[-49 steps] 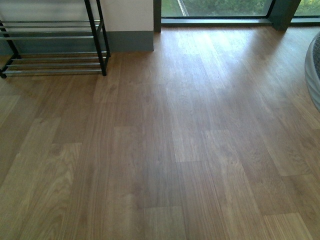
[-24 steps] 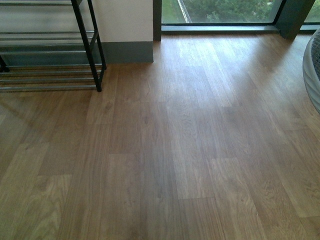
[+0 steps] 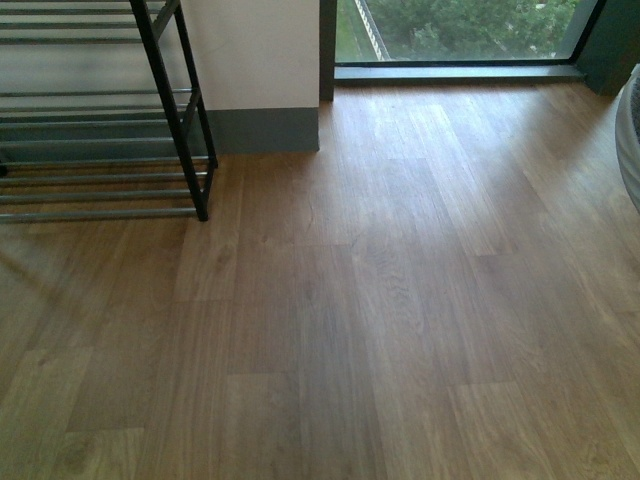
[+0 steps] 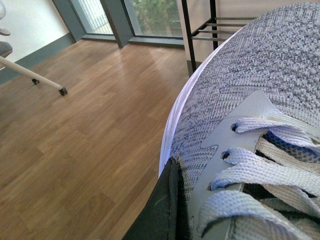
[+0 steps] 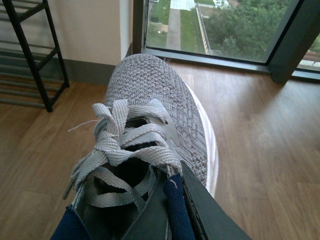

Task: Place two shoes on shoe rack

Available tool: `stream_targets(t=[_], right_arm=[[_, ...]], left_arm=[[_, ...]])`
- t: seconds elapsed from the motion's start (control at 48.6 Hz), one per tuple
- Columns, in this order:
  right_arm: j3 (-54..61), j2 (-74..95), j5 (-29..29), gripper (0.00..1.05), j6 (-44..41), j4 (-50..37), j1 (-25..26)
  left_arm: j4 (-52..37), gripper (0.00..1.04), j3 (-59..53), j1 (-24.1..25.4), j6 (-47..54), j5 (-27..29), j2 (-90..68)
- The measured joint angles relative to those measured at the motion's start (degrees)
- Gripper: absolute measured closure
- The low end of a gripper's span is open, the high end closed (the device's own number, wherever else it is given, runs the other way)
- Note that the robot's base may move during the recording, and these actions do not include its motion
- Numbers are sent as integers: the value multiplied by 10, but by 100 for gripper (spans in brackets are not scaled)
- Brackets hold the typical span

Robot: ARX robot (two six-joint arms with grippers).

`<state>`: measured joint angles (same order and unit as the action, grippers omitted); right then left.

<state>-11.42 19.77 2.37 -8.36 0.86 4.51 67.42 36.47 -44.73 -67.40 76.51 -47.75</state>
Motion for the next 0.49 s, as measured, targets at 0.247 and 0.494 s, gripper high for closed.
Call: stream_targets(t=[0.247, 0.494], right_arm=[[0, 0, 2, 103, 0, 0, 0], [0, 0, 2, 103, 0, 0, 0]], left_arm=[[0, 102, 0, 0, 0, -2, 0], [0, 102, 0, 0, 0, -2, 1]])
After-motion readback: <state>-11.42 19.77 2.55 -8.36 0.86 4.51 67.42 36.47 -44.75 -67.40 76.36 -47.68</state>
